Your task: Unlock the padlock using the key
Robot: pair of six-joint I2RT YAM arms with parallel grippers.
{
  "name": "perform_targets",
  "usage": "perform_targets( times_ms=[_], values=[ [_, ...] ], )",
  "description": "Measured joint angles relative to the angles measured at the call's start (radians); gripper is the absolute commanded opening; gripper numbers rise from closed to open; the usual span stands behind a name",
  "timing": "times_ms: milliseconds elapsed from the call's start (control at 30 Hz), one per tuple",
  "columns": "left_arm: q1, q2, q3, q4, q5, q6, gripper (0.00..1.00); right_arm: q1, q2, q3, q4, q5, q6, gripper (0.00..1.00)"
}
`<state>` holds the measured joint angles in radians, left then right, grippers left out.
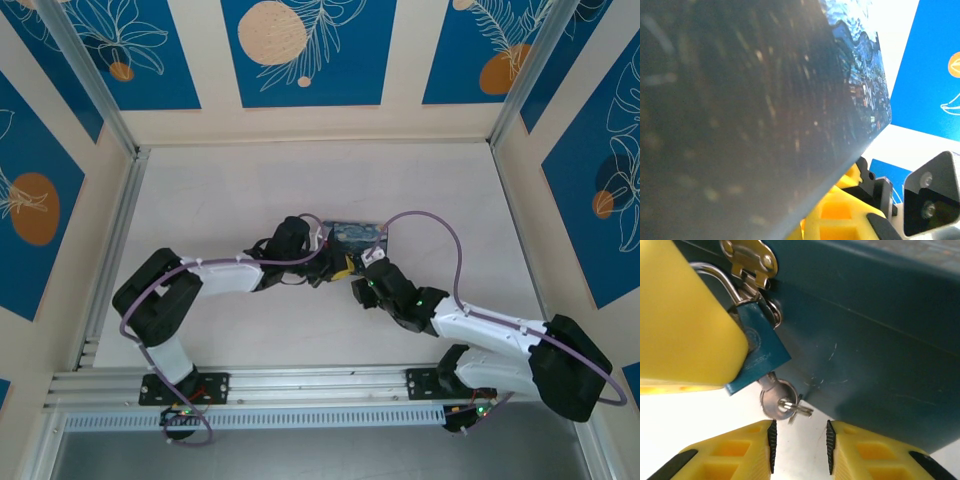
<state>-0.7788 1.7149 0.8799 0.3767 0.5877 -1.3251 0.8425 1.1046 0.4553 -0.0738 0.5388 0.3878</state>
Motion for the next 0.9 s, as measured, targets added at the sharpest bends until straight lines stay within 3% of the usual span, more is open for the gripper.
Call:
perform_targets(
  times_ms=[533,900],
  values=[
    [0.002,-0.001,0.0,-0.002,0.0,0.0,0.0,0.016,0.011,0.036,0.013,0.067,-0.045,0.3],
    [0.003,-0.001,0.002,0.001,-0.001,0.0,0.0,0.014,0.037,0.053,0.023,0.051,-0.061,0.12]
  ],
)
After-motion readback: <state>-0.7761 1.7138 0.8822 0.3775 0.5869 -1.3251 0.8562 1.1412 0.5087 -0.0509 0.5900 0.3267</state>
